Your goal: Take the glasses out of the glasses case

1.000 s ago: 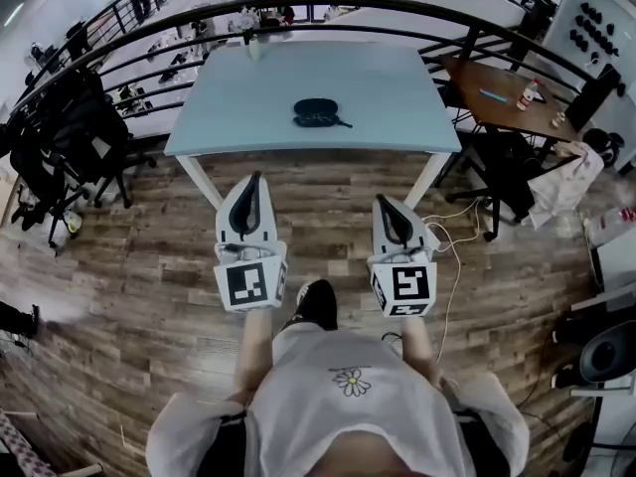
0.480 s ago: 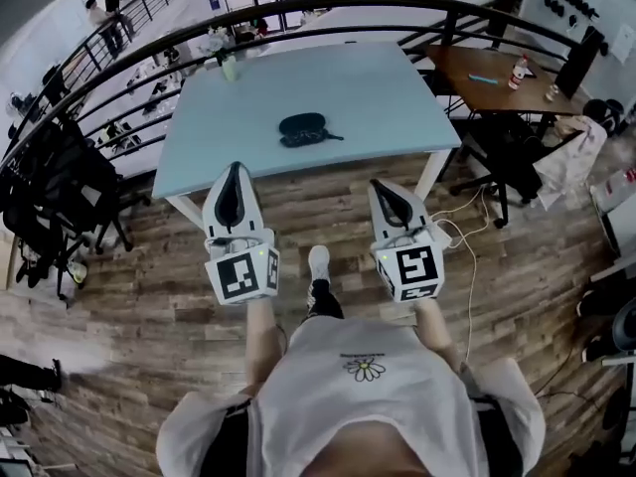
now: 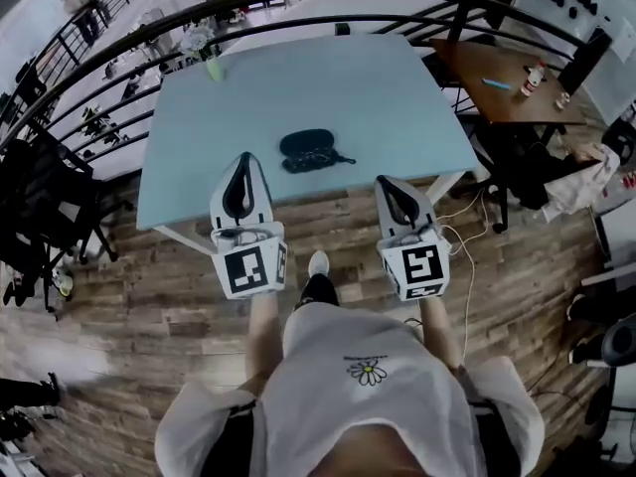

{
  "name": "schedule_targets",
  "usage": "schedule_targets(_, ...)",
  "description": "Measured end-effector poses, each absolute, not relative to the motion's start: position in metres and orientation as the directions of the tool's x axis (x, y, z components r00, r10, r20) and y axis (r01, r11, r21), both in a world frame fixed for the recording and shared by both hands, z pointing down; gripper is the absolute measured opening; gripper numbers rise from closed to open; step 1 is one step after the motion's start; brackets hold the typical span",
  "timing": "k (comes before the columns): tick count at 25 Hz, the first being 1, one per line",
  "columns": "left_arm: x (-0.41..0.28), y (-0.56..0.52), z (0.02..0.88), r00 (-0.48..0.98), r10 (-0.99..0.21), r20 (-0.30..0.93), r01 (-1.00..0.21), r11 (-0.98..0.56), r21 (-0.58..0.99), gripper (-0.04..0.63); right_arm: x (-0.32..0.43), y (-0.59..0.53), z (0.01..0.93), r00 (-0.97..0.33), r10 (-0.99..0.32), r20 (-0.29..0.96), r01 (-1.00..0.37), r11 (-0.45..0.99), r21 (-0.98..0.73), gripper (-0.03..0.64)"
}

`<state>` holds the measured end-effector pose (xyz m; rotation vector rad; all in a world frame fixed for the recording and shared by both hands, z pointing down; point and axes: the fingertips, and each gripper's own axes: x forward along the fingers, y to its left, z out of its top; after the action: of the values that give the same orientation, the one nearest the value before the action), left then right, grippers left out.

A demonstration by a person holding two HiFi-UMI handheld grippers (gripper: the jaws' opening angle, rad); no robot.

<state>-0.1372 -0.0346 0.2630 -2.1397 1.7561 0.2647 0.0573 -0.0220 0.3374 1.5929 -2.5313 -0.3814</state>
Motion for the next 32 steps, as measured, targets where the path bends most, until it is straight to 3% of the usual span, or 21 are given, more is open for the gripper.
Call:
schedule_targets(5, -0.153, -0.127, 0.261, 0.234, -0.904, -0.359, -0.972, -0.208, -0.108, 0.015, 0.021, -0.121, 0.324, -0.448, -0.892, -0.05, -0.858, 0.414, 0.304, 0.008)
schedule_targets(12, -0.167, -0.239, 0.258, 0.291, -0.898, -0.33, -0.957, -0.267, -0.117, 0.017, -0.008, -0.238, 0.301, -0.425, -0.905, -0.021, -0.889, 0.414, 0.195, 0.008)
schedule_targets(17, -0.177, -0.292, 0.277, 0.349, -0.901, -0.258, -0.937, -0.326, -0.127, 0.015, -0.034, -0.293, 0.311, -0.45, -0.893, -0.009, -0.88, 0.441, 0.176, 0.008)
schedule_targets(32, -0.187, -0.334, 0.275, 0.221, -0.936, -0.273, -0.974, -0.195, -0.117, 0.017, -0.027, -0.345, 0.318, -0.475, -0.88, -0.024, -0.857, 0.456, 0.239, 0.008)
